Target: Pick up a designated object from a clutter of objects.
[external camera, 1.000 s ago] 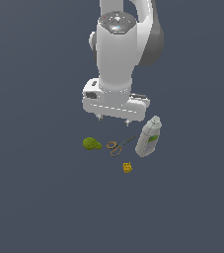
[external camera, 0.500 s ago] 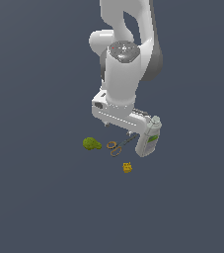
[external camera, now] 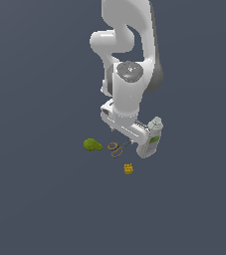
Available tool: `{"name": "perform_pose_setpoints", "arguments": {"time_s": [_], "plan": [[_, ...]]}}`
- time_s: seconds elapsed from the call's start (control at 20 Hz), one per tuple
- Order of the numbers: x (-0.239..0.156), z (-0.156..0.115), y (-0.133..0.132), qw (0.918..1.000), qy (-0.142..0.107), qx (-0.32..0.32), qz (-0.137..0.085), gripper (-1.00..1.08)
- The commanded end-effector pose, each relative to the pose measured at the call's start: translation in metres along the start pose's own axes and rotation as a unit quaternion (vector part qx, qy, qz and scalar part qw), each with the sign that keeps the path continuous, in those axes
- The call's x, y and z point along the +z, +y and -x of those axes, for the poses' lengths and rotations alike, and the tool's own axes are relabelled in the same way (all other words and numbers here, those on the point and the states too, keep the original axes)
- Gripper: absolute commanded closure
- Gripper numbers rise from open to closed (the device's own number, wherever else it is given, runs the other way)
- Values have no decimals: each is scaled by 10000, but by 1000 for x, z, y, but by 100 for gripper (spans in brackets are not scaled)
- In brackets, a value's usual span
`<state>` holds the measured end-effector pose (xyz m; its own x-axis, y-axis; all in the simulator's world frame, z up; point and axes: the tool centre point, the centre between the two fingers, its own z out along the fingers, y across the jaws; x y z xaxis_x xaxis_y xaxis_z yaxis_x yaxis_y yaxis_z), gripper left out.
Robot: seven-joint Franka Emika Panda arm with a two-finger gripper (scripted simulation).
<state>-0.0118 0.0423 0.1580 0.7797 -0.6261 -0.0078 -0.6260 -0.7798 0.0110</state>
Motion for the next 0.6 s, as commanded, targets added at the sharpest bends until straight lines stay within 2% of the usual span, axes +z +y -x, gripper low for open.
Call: {"name": "perform_pose_setpoints", "arguments": {"time_s": [0.0,0.25,0.55], "plan": [[12,5,-2,9996,4,295,-9,-92],[35,14,-3,9962,9,869,-24,-92],[62,27,-4,9879,14,1553,-40,-92]]}}
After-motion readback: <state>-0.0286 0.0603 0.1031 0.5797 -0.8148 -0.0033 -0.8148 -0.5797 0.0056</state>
